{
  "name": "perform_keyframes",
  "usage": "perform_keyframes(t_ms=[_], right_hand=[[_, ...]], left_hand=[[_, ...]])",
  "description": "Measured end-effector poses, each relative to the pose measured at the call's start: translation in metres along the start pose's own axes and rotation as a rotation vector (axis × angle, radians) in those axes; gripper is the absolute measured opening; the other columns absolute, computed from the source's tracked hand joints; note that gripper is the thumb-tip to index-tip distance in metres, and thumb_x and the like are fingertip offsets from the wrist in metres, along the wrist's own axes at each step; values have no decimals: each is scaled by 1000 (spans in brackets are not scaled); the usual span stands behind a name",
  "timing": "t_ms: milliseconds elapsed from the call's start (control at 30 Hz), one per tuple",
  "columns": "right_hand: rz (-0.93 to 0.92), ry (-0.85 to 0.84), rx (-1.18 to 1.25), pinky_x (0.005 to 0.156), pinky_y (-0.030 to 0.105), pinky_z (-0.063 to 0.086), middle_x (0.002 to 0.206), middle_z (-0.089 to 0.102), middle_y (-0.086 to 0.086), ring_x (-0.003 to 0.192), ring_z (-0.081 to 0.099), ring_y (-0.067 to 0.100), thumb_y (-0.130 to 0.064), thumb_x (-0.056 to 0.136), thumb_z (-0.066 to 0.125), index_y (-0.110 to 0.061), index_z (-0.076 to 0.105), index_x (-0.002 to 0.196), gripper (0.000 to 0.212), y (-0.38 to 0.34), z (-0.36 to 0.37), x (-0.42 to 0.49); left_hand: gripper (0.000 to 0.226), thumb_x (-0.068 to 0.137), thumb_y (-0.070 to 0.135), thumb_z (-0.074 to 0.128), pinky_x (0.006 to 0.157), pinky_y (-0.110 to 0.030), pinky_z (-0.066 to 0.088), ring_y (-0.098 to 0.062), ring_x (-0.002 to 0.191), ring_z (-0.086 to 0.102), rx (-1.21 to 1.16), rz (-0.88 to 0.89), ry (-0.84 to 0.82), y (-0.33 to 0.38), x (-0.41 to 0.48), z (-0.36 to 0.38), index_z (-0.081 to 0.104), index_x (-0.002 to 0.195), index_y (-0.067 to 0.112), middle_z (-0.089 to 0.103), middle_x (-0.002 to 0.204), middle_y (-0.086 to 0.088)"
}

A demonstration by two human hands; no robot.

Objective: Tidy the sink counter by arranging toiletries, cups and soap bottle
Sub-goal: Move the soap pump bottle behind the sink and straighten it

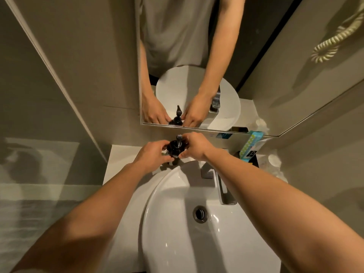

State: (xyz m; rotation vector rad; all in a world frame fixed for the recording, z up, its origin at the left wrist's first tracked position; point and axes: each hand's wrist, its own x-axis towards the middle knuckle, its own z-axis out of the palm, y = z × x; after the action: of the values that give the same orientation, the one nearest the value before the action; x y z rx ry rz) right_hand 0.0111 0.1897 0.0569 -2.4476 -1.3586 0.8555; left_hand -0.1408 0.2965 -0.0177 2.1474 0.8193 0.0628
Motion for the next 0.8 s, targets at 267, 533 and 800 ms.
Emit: perform_keyframes(t_ms=[267, 533, 800], right_hand=[[62, -2, -18, 77, 24, 40, 108, 73, 7, 100, 66, 25, -15, 72, 89, -13, 69, 108, 42, 4, 10, 10], [72, 0, -76, 75, 25, 40, 112, 72, 11, 104, 65, 30, -15, 73, 87, -9, 68, 109, 41, 5, 11, 17], [65, -14, -96, 75, 25, 38, 113, 71, 12, 105, 64, 31, -14, 74, 86, -8, 67, 109, 40, 4, 14, 20]], left_hand=[[55, 77, 37, 85, 91, -45, 56, -17, 106, 65, 26, -13, -22, -6, 11, 7, 64, 128, 32, 72, 117, 6], [54, 77, 36, 85, 90, -43, 55, -21, 106, 65, 6, -29, -13, -7, 17, 12, 64, 127, 32, 71, 116, 4], [56, 79, 33, 84, 92, -45, 55, -23, 108, 65, 23, -46, -26, -10, 19, 14, 62, 131, 29, 71, 120, 2]])
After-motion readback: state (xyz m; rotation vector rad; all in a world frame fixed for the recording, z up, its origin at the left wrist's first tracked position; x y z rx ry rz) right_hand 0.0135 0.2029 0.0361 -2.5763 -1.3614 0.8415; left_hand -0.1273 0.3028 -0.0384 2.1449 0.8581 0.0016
